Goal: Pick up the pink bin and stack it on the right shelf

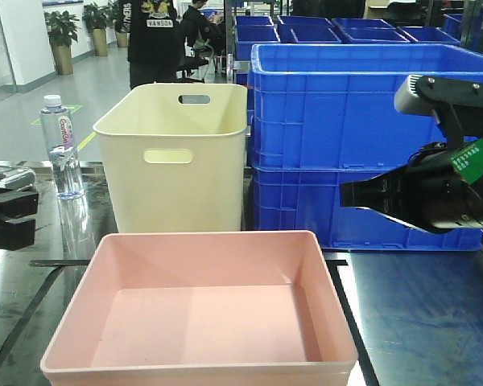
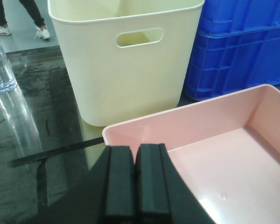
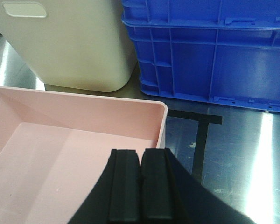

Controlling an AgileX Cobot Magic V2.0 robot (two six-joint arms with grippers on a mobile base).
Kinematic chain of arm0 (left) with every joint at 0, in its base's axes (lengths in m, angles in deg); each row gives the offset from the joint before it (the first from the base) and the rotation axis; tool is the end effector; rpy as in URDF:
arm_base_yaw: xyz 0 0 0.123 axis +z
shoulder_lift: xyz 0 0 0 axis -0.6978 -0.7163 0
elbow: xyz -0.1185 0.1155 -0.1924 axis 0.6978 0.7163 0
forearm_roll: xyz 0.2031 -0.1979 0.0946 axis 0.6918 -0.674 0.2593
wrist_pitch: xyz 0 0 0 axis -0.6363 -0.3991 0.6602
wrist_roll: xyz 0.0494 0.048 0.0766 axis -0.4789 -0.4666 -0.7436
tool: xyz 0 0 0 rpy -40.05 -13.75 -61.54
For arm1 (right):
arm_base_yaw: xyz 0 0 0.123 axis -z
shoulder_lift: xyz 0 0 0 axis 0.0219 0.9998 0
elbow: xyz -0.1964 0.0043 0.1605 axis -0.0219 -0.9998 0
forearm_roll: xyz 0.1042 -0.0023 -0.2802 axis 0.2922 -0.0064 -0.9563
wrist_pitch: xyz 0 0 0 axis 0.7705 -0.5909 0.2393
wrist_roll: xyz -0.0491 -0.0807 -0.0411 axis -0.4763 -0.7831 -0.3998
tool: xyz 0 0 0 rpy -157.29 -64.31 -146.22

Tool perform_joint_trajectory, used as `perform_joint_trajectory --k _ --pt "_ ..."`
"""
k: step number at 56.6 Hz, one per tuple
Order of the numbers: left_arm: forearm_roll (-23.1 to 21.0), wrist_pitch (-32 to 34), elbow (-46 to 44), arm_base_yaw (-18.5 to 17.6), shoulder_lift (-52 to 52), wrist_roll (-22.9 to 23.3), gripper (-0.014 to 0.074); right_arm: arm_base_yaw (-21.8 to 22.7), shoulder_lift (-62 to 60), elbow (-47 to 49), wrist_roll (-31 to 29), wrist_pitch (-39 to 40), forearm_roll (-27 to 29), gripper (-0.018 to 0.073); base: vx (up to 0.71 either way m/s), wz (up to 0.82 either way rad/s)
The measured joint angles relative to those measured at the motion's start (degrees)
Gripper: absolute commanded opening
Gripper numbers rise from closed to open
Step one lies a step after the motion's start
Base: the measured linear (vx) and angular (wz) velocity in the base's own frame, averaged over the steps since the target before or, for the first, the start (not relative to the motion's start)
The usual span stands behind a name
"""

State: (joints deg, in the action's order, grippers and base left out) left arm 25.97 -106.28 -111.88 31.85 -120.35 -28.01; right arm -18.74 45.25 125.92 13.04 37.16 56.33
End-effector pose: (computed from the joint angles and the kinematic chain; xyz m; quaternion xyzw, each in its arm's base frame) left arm 0.2971 -0.0801 0.3786 0.1361 0.8105 -0.1133 0.5584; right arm 0.3405 0.1088 0.3801 -0.0643 0.8671 0.1214 0.4789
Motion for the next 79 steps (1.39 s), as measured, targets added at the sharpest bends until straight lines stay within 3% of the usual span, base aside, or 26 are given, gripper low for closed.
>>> perform_joint_trajectory --k 10,16,23,29,36,50,56,79 --pt "0.49 -0.01 0.38 0.00 0.00 -0.05 -0.0008 0.00 0.00 0.00 0.00 0.00 0.00 -0.0013 0.00 0.00" --pt "3.98 2.25 5.63 0.00 2.71 0.21 -0.0008 0.00 0.00 0.00 0.00 0.00 0.00 -0.0013 0.00 0.00" --pt "8.43 7.18 17.71 0.00 11.10 4.75 -0.0006 0.00 0.00 0.00 0.00 0.00 0.00 -0.0013 0.00 0.00" --pt "13.84 13.62 31.21 0.00 21.48 11.87 -0.0006 0.00 0.00 0.00 0.00 -0.02 -0.04 -0.0013 0.00 0.00" --pt "17.49 17.62 43.57 2.43 33.97 18.44 -0.0005 0.00 0.00 0.00 0.00 -0.02 -0.04 -0.0013 0.00 0.00" --pt "18.59 18.64 63.11 9.34 58.33 20.67 -0.0005 0.00 0.00 0.00 0.00 -0.02 -0.04 -0.0013 0.00 0.00" --pt "18.59 18.44 65.29 10.11 62.46 20.73 -0.0005 0.00 0.00 0.00 0.00 -0.12 -0.04 -0.0013 0.00 0.00" --pt "18.59 17.45 65.29 10.38 62.46 20.86 -0.0005 0.00 0.00 0.00 0.00 -0.10 -0.06 -0.0013 0.00 0.00"
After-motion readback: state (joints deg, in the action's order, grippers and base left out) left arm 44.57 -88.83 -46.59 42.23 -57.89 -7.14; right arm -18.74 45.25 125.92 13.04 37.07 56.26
